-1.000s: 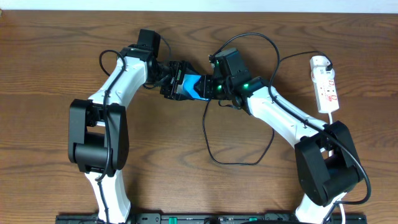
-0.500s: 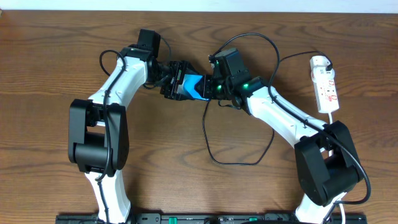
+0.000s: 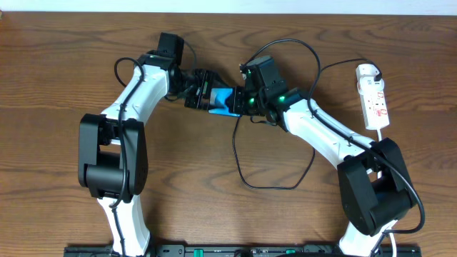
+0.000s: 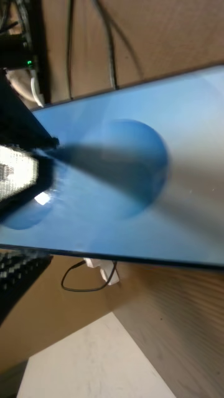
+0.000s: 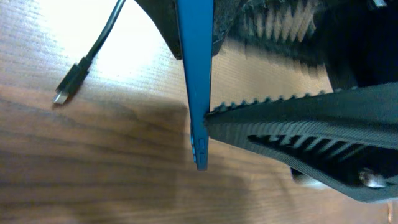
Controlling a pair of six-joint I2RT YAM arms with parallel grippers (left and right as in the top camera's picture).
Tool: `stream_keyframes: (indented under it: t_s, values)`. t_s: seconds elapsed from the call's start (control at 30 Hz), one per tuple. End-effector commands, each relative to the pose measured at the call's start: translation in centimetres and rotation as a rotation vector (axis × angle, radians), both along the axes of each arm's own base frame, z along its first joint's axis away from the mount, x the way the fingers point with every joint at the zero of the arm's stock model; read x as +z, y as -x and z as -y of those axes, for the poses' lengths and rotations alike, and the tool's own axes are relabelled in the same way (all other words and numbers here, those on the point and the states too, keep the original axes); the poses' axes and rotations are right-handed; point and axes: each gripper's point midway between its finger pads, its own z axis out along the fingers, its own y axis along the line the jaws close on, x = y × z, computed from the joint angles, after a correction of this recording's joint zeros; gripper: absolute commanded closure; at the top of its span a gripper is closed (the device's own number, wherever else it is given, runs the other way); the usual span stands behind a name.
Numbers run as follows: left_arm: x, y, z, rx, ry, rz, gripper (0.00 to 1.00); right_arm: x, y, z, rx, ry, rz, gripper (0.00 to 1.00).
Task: Plug charger to phone and switch on socket
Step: 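Close the right gripper on the phone's right edge, then open the left gripper and pull it back from the phone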
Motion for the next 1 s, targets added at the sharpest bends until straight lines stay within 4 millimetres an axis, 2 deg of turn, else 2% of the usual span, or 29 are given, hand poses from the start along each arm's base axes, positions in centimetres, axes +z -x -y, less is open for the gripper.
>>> stream_keyframes:
  t_s: [0.0,0.2,0.23,0.27,0.4,0.7,0.97]
  values:
    - [1.4,0.0,0.4,-0.007,0.025,0.012,0.52,0.6,-0.8,0.0,-0.017,-0.007,0.027,0.99]
    - [1.4,0.0,0.3,-0.007,0.025,0.012,0.51,1.9,-1.8,0.9,-0.031,-0.055,0.039,0.99]
    - [1.4,0.0,0.3,-0.007,0.025,0.013,0.51,2.3,-2.1,1.4,-0.047,-0.060,0.041,0.99]
    - [1.4,0.0,0.2,-0.008,0.025,0.016,0.46,2.7,-2.4,1.8,-0.057,-0.064,0.049,0.99]
    - [1.9,-0.5,0.1,-0.065,0.049,0.116,0.45,4.7,-3.8,4.3,-0.123,-0.086,0.078,0.99]
    - [6.2,-3.4,1.2,-0.181,0.234,0.459,0.45,7.2,-5.8,8.1,-0.290,-0.166,0.064,0.99]
    - [10.9,-4.2,2.5,-0.288,0.411,0.710,0.45,9.8,-7.7,8.2,-0.397,-0.304,0.080,0.99]
